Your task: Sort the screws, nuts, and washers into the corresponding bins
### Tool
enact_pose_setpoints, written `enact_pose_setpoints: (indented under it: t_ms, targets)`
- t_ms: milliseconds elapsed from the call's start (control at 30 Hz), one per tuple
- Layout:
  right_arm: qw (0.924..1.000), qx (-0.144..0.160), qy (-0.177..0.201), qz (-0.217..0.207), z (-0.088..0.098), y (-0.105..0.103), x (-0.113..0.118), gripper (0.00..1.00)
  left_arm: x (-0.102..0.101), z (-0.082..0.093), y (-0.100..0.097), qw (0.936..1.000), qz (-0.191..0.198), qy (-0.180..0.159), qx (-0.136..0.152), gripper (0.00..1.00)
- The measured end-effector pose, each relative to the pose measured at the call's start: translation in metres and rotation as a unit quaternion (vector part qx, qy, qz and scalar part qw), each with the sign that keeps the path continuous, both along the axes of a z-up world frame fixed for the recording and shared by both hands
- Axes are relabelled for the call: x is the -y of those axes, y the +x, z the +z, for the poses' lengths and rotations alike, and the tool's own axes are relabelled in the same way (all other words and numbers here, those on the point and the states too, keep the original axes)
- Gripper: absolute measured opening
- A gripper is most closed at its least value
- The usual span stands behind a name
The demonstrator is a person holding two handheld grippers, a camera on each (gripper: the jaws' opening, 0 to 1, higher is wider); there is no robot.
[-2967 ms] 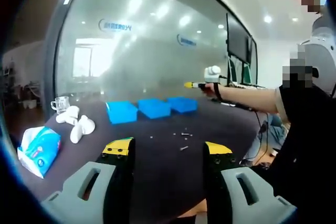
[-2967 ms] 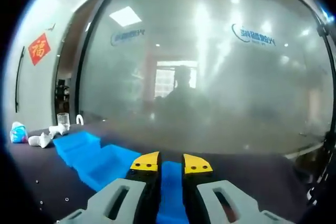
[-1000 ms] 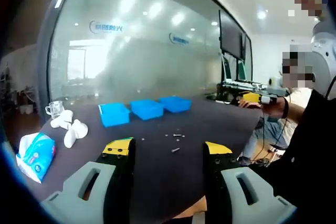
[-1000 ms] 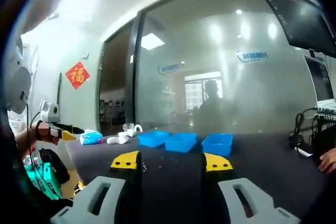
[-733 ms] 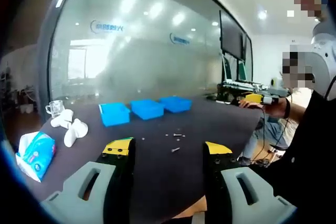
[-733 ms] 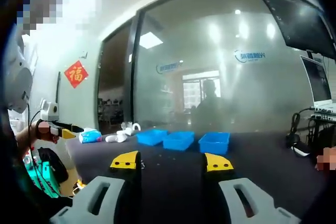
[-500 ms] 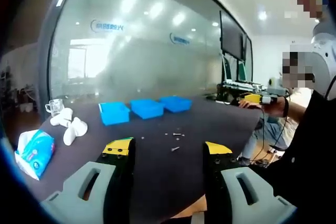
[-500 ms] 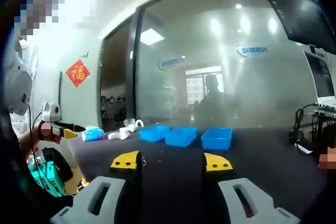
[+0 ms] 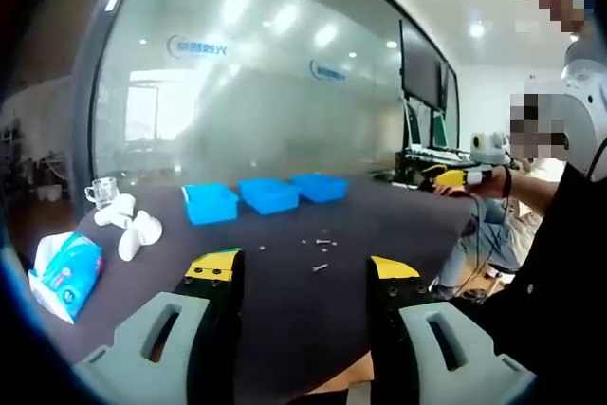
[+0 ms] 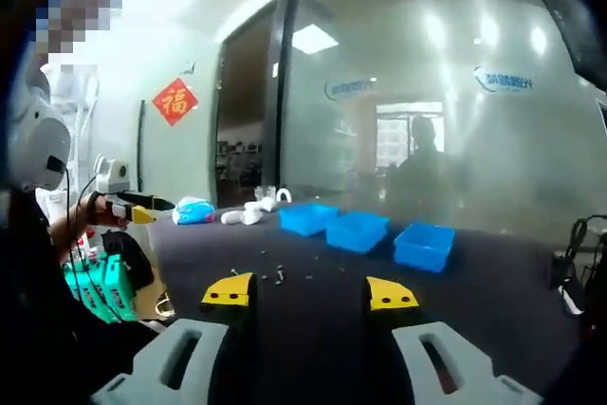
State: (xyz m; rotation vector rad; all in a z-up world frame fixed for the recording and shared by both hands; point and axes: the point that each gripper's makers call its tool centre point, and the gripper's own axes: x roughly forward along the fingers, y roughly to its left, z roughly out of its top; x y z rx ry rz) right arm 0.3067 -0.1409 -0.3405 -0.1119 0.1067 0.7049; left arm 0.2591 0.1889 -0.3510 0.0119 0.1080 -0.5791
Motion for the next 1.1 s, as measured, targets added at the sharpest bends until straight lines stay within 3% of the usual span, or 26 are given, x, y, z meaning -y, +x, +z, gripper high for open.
enact_pose_setpoints:
  t_ms: [333, 633, 833, 1000, 1100]
  targets:
    - [0.9947, -0.037, -0.065, 0.070, -0.009, 0.015, -0.031, 0.40, -0.005, -0.003, 0.001, 1.0000, 0.004, -0.005, -0.002, 0.51]
    - [0.9861, -0.096, -0.083, 0.107, -0.014, 0.030, -0.057, 0.38, -0.006, -0.002, 0.001, 1.0000, 0.005, -0.009, -0.001, 0.51]
    - [0.9774, -0.110, -0.129, 0.125, -0.016, 0.040, -0.074, 0.37, -0.010, -0.004, 0.000, 0.9998, 0.011, -0.014, -0.002, 0.51]
    - [0.9650, -0.143, -0.167, 0.143, -0.028, 0.043, -0.085, 0.36, -0.011, -0.005, -0.001, 0.9998, 0.014, -0.014, -0.003, 0.51]
    - [0.9605, -0.144, -0.189, 0.145, -0.032, 0.052, -0.093, 0.36, -0.013, -0.006, -0.002, 0.9997, 0.016, -0.016, -0.003, 0.51]
